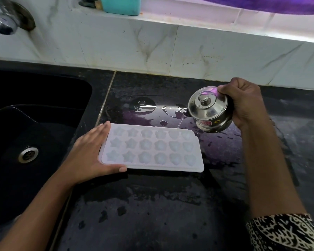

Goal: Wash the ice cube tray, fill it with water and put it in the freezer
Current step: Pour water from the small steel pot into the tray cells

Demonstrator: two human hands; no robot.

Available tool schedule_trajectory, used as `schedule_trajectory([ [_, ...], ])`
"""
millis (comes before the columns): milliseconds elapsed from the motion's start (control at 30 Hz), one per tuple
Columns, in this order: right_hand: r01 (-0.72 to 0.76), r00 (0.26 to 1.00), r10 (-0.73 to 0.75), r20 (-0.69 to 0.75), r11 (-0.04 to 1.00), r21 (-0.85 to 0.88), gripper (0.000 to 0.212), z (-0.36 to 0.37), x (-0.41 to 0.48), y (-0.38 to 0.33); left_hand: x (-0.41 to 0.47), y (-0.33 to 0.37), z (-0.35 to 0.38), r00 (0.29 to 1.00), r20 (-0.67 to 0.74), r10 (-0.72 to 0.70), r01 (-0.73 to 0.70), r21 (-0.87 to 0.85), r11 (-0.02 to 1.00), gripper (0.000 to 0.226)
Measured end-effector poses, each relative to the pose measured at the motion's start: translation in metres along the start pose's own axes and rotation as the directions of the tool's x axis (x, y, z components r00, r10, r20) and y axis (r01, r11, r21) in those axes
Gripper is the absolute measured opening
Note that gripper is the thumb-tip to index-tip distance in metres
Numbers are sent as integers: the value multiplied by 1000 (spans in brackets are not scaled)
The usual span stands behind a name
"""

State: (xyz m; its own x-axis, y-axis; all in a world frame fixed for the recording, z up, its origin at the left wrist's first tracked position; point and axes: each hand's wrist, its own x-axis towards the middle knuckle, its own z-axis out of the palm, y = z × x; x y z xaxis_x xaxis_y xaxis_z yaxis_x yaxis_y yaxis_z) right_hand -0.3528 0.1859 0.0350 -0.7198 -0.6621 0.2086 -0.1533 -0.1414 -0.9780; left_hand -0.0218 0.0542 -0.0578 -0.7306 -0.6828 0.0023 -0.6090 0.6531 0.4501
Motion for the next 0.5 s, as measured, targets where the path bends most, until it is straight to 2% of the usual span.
schedule_trajectory([
  [133,-5,1000,4,3,1000,14,35,0,1,2,1,0,0,1000,-9,1,-1,1,1000,148],
  [333,-50,999,51,-2,978,201,48,-4,2,2,1,-2,1,1000,-17,2,-2,-10,1000,146],
  [500,-33,999,33,2,986,161,42,-11,3,-2,0,-1,1,1000,-15,-1,0,-12,1000,146],
])
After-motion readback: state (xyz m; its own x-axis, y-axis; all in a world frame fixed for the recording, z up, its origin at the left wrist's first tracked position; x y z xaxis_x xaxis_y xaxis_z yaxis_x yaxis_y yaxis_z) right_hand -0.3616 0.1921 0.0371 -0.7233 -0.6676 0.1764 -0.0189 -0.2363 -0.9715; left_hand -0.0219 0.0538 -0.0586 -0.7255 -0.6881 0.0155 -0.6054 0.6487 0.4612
